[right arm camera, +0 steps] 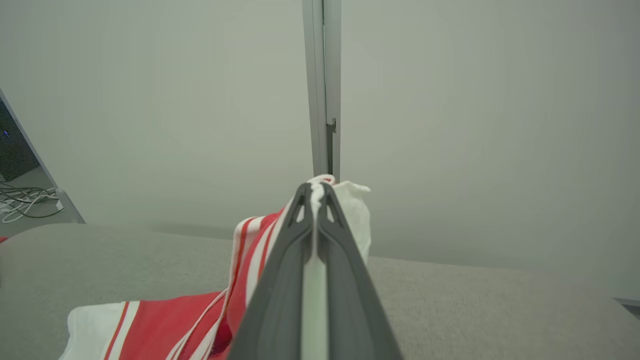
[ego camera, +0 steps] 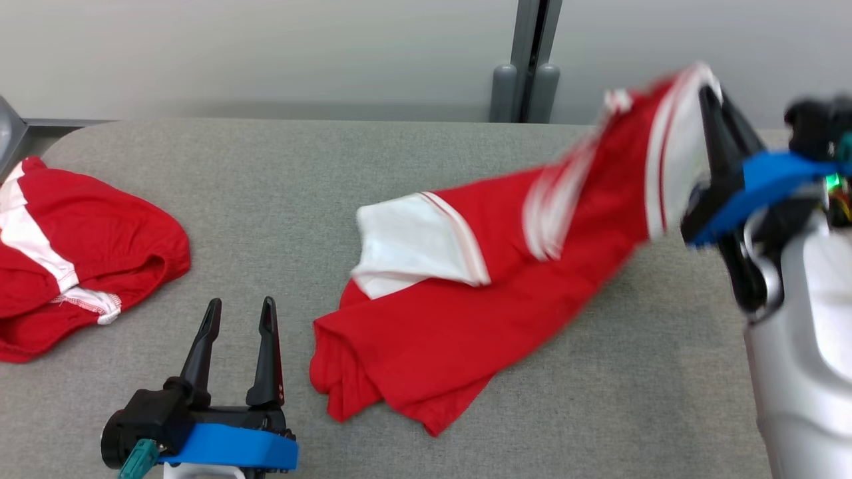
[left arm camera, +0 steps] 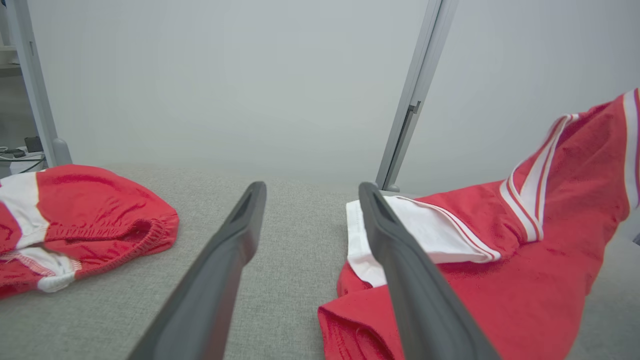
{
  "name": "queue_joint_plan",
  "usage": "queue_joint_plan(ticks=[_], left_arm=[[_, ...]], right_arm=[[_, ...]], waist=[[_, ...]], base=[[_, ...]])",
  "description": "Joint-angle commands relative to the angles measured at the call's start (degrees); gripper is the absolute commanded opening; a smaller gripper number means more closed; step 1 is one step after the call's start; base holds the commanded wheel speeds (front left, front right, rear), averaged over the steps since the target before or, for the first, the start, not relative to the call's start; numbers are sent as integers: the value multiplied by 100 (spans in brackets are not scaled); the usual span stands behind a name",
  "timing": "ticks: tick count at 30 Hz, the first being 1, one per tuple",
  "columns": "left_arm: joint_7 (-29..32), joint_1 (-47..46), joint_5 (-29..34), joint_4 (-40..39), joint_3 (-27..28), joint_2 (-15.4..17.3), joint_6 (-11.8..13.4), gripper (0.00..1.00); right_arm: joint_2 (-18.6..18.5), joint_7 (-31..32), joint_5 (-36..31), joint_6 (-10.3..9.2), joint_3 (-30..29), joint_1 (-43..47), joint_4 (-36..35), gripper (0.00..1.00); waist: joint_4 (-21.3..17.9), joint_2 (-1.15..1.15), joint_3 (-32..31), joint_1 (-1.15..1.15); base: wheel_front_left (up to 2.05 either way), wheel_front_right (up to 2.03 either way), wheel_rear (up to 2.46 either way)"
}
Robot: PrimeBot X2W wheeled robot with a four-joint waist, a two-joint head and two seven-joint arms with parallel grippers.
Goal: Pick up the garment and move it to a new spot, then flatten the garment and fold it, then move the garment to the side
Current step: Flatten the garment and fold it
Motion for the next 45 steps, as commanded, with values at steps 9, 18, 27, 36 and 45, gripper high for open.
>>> queue_joint_plan(ticks=[9, 18, 27, 36, 45], left_arm=[[-27, -125, 26, 58, 60, 30, -46, 100], [-27, -103, 50, 84, 63, 46, -67, 100], [-27, -156, 49, 117, -7, 16, -81, 100], [-27, -219, 59, 162, -57, 58, -100, 100], [-27, -70, 25, 213, -3, 101, -101, 100]], right_arm=[[306, 760, -193, 3, -1133, 2076, -1020, 0], [461, 1825, 729, 2, -1193, 3509, -3285, 0], [457, 2139, 822, 3, -1651, 3804, -2679, 0], [459, 689, 169, 3, -1781, 2405, -585, 100], [451, -859, -851, 2, -1279, 2381, -732, 100]], waist=[[-166, 0, 82, 0], [-354, 0, 42, 0], [-423, 0, 35, 0], [-389, 0, 108, 0], [-246, 0, -63, 0]], base=[[0, 0, 0], [0, 0, 0], [0, 0, 0], [0, 0, 0], [0, 0, 0]])
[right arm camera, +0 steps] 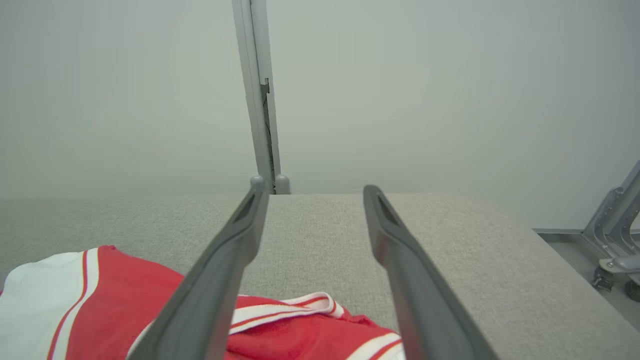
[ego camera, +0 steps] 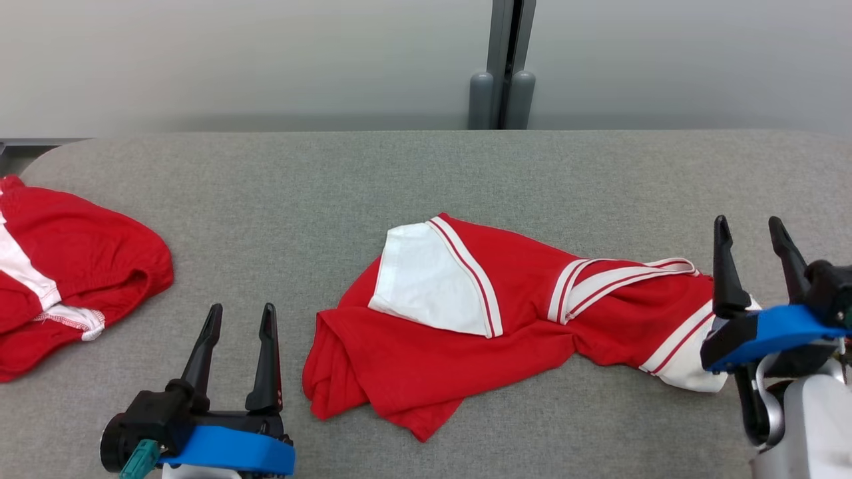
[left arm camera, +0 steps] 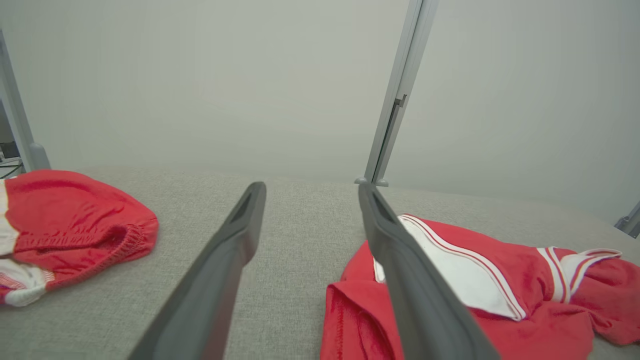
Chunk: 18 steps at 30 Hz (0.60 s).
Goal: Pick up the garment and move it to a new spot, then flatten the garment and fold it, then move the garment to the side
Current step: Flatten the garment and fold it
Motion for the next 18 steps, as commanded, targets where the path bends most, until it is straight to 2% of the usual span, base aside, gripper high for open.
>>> queue_joint_plan(ticks=[1, 7, 9, 13, 18], left_arm=[[-27, 55, -21, 15, 17, 34, -22, 100], [-27, 170, -28, 34, 85, 30, -1, 100], [-27, 179, -30, 56, 94, 34, 11, 100], [-27, 163, -23, 117, 100, 48, 43, 100], [-27, 146, -27, 150, 105, 53, 66, 100]], right_arm=[[-24, -208, -118, 1, 129, 235, -148, 100], [-23, -709, -473, 1, 675, 881, -798, 100], [-24, -765, -364, 1, 848, 1052, -985, 100], [-24, -695, -273, 1, 1102, 1309, -1256, 100], [-25, -617, -97, 1, 1144, 1411, -1340, 100]], waist=[[0, 0, -40, 0], [-74, 0, -162, 0], [-120, 0, -185, 0], [-242, 0, -192, 0], [-320, 0, -203, 0]], base=[[0, 0, 0], [0, 0, 0], [0, 0, 0], [0, 0, 0], [0, 0, 0]])
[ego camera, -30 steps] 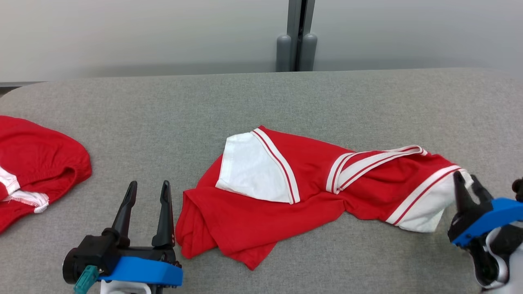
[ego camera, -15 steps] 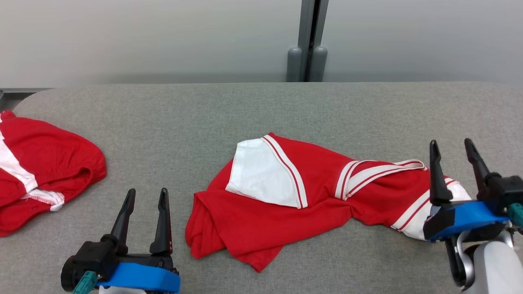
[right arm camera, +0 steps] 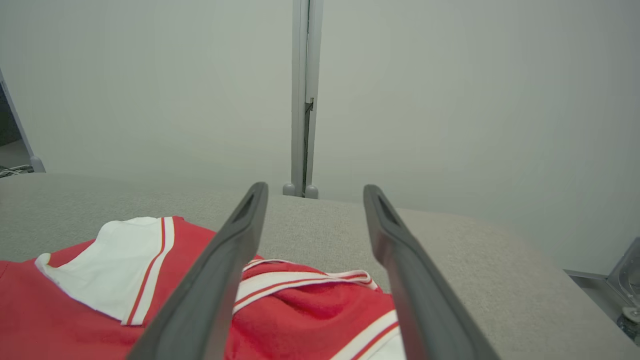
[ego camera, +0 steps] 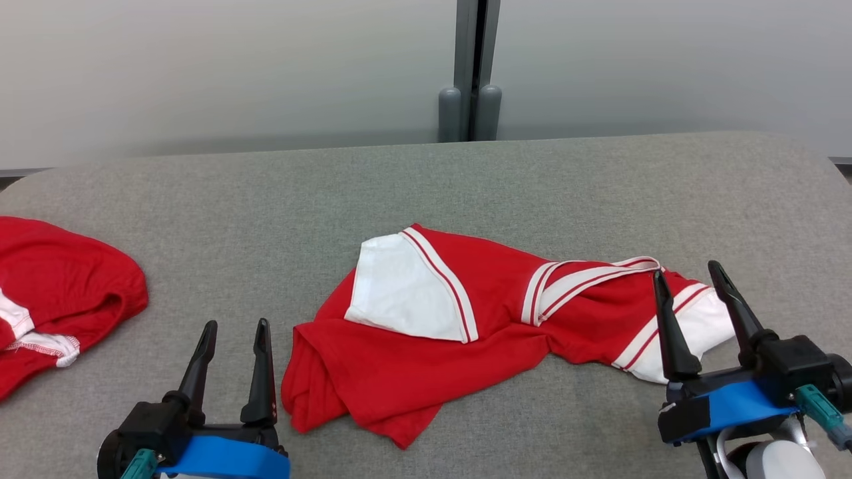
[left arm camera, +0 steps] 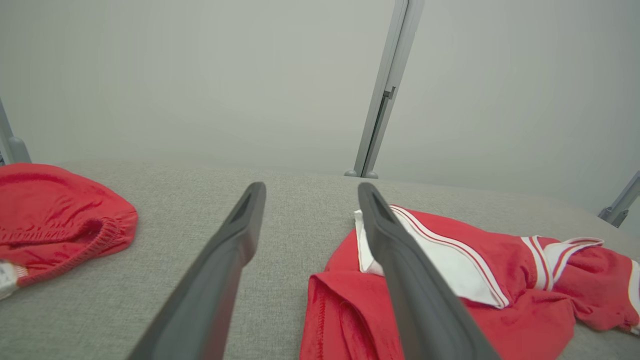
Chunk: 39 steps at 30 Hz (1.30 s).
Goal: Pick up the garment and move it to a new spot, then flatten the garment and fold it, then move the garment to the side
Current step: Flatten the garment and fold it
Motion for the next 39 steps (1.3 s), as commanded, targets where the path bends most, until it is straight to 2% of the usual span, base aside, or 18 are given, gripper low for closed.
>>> queue_joint_plan(ticks=[1, 8, 13, 19, 21, 22, 23, 26, 28, 31, 32, 33, 34, 39], left_arm=[[-27, -27, 5, 11, 29, 40, 44, 100], [82, -106, -36, 125, -24, 27, 60, 100], [559, -359, -77, 320, -116, 36, 110, 100], [1990, -747, -345, 700, -214, 35, 151, 100], [2547, -860, -506, 816, -164, 19, 246, 100], [2547, -860, -506, 816, -164, 19, 246, 100], [3057, -926, -588, 923, -149, 22, 386, 100], [3650, -995, -680, 1024, -179, 25, 497, 100], [3973, -1003, -710, 1086, -232, 47, 528, 100], [4407, -941, -742, 1186, -418, 46, 420, 100], [4494, -928, -757, 1185, -452, 47, 401, 83], [4454, -945, -675, 1137, -499, 100, 374, 30], [4326, -986, -595, 1082, -515, 157, 378, 0], [3483, -1264, -258, 962, -367, 331, 643, 0]], right_arm=[[-22, 76, 80, 1, -41, 99, -19, 100], [-20, 538, 302, 1, -105, 199, 170, 100], [-21, 878, 396, 1, -43, 158, 180, 100], [-20, 893, 435, 1, -8, 69, 132, 100], [-21, 892, 446, 1, 1, 76, 111, 100], [-21, 892, 446, 1, 1, 76, 111, 100], [-20, 890, 465, 1, 5, 72, 109, 100], [-21, 863, 487, 1, 23, 40, 111, 100], [-21, 852, 514, 1, 25, 8, 120, 100], [-19, 839, 573, 1, 52, -3, 123, 100], [-20, 840, 568, 1, 64, -5, 118, 100], [-20, 837, 575, 1, 65, -15, 117, 100], [-21, 827, 581, 1, 64, -25, 112, 100], [-20, 781, 605, 1, 80, -70, 88, 100]], waist=[[-28, 0, -6, 0], [-83, 0, 69, 0], [-128, 0, 187, 0], [-220, 0, 289, 0], [-261, 0, 323, 0], [-261, 0, 323, 0], [-302, 0, 358, 0], [-367, 0, 422, 0], [-408, 0, 466, 0], [-466, 0, 520, 0], [-485, 0, 537, 0], [-501, 0, 554, 0], [-517, 0, 573, 0], [-572, 0, 651, 0]], base=[[0, 0, 0], [0, 0, 0], [0, 0, 0], [0, 0, 0], [0, 0, 0], [0, 0, 0], [0, 0, 0], [0, 0, 0], [0, 0, 0], [0, 0, 0], [0, 0, 0], [0, 0, 0], [0, 0, 0], [0, 0, 0]])
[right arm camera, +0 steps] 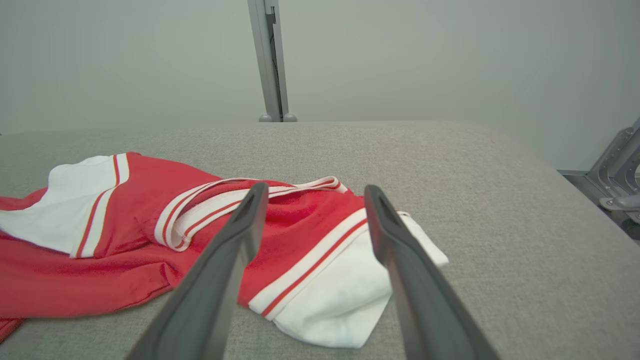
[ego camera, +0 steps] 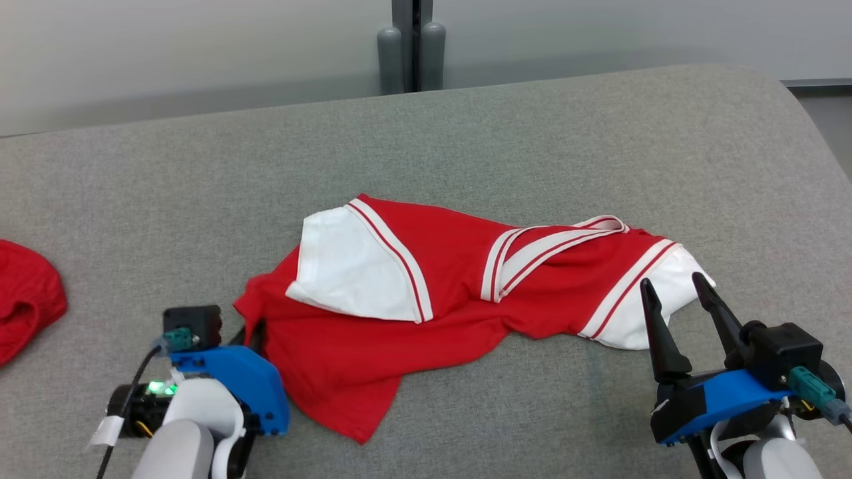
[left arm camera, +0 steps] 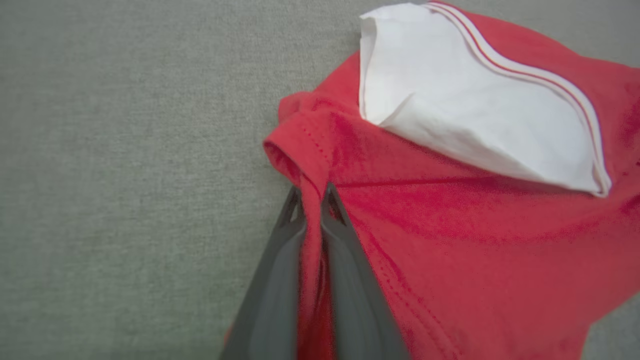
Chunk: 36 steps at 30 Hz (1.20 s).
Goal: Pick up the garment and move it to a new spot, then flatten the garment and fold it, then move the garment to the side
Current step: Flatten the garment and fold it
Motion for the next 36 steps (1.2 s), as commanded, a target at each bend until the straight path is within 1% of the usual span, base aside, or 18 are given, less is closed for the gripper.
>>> queue_joint_plan(ticks=[1, 6, 9, 14, 17, 19, 20, 21, 23, 25, 26, 28, 31, 33, 36], left_arm=[[-272, -224, 106, -7, 87, 96, 77, 0], [-1158, -781, 381, 244, 131, 307, 81, 0], [-1490, -1188, 421, 582, 182, 440, 23, 0], [-1788, -1828, 519, 1164, 348, 826, 100, 0], [-1838, -2071, 568, 1417, 437, 974, 218, 0], [-1882, -2192, 554, 1528, 475, 1076, 211, 0], [-1930, -2235, 524, 1559, 481, 1087, 178, 5], [-2000, -2250, 502, 1573, 465, 1066, 146, 100], [-2145, -2158, 459, 1607, 445, 917, 190, 100], [-2309, -2078, 397, 1660, 491, 852, 243, 100], [-2425, -2024, 324, 1670, 525, 771, 234, 100], [-2699, -1896, 181, 1648, 557, 592, 131, 100], [-3205, -1700, -41, 1490, 665, 486, -101, 100], [-3403, -1465, -108, 1344, 679, 397, -191, 100], [-3535, -1046, -178, 906, 668, 221, -336, 100]], right_arm=[[-18, -52, 30, 1, 1, -78, -33, 100], [-17, -72, -30, 1, 3, -140, -107, 100], [-18, -43, -52, 1, 62, -182, -131, 100], [-18, -32, -51, 1, 183, -267, -147, 100], [-18, -37, -48, 1, 187, -274, -136, 100], [-18, -51, -31, 1, 168, -261, -127, 100], [-18, -59, -29, 1, 153, -253, -121, 100], [-18, -68, -28, 1, 128, -245, -116, 100], [-18, -73, -24, 1, 62, -211, -104, 100], [-17, -77, -24, 1, 13, -202, -108, 100], [-14, -74, -33, 2, 19, -204, -117, 100], [-16, -56, -53, 1, 7, -213, -129, 100], [-18, -31, -42, 1, -9, -197, -150, 100], [-18, -16, -23, 1, -35, -156, -132, 100], [-18, -10, 22, 1, -81, -81, -78, 100]], waist=[[-11, -1, 31, 0], [-72, -1, 182, 0], [-137, -1, 296, 0], [-329, -1, 459, 0], [-419, -1, 523, 0], [-449, -1, 546, 0], [-451, -1, 553, 0], [-441, -1, 553, 0], [-379, -1, 522, 0], [-276, -1, 468, 0], [-230, -1, 438, 0], [-124, -1, 358, 0], [27, -1, 227, 0], [125, -1, 128, 0], [248, -1, -20, 0]], base=[[0, 0, 0], [0, 0, 0], [0, 0, 0], [0, 0, 0], [0, 0, 0], [0, 0, 0], [0, 0, 0], [0, 0, 0], [0, 0, 0], [0, 0, 0], [0, 0, 0], [0, 0, 0], [0, 0, 0], [0, 0, 0], [0, 0, 0]])
